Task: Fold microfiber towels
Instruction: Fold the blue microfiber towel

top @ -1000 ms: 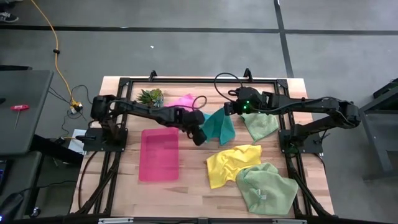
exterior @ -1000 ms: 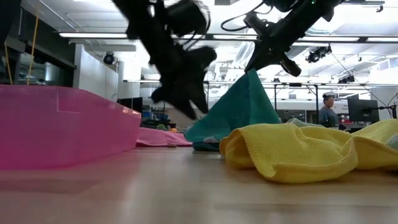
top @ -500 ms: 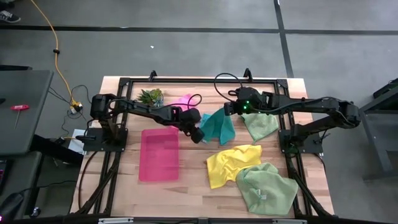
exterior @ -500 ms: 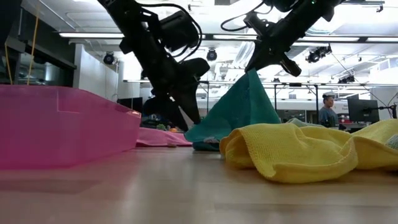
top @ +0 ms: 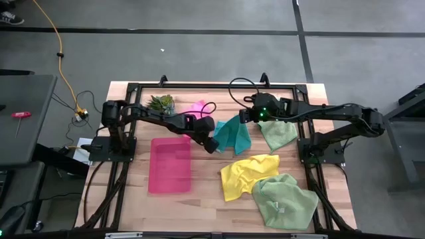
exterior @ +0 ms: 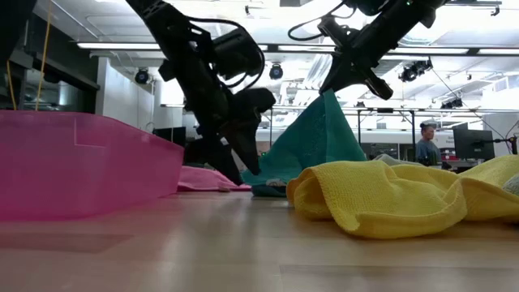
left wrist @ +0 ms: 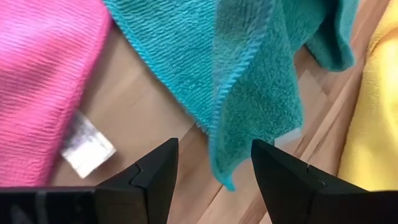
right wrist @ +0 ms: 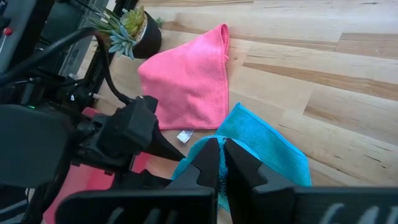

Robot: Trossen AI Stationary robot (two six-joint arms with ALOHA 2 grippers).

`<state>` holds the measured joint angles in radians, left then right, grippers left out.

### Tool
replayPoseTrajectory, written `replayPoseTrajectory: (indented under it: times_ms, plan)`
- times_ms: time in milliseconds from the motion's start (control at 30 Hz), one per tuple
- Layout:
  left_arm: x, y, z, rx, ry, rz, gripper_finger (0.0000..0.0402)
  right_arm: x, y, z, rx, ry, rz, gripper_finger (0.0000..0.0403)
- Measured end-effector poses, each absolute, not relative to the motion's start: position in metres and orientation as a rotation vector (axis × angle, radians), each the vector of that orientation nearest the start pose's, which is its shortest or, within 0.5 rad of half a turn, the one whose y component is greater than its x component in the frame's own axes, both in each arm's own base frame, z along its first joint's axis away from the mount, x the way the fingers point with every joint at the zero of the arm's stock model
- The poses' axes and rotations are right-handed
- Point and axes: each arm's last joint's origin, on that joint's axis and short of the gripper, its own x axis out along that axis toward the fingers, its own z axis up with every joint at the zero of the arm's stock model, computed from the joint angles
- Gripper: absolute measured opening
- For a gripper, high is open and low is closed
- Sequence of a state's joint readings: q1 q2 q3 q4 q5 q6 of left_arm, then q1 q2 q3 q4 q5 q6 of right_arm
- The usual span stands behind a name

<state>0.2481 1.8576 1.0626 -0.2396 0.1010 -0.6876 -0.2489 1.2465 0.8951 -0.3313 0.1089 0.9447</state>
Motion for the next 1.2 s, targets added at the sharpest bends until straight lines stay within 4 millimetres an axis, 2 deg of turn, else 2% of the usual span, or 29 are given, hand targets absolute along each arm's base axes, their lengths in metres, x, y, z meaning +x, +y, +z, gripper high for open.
replayPoseTrajectory:
  times_ms: [133,233,367,567,667,800,1033,1200]
  plan:
    - [0.348,0.085,0.141,-0.803,0.939,0.481,0.0185,0.253,-0.067,0.265,0.944,0.471,-0.643,0.0]
    - [0.348,0.085,0.141,-0.804,0.946,0.479,0.0166,0.253,-0.068,0.265,0.944,0.471,-0.644,0.0]
    - [0.348,0.083,0.141,-0.791,0.958,0.448,0.0119,0.253,-0.068,0.265,0.943,0.47,-0.645,0.0]
    - [0.347,0.081,0.148,-0.742,0.956,0.406,0.0018,0.253,-0.068,0.265,0.943,0.467,-0.644,0.0]
    - [0.342,0.085,0.161,-0.716,0.944,0.389,0.0008,0.252,-0.068,0.267,0.935,0.457,-0.635,0.0]
    - [0.332,0.096,0.199,-0.661,0.897,0.381,0.0003,0.249,-0.066,0.281,0.845,0.45,-0.575,0.0]
    - [0.305,0.119,0.294,-0.479,0.745,0.431,0.0001,0.239,-0.068,0.332,0.55,0.563,-0.496,0.0]
    - [0.292,0.132,0.348,-0.351,0.711,0.481,0.0001,0.224,-0.079,0.366,0.386,0.631,-0.497,0.0]
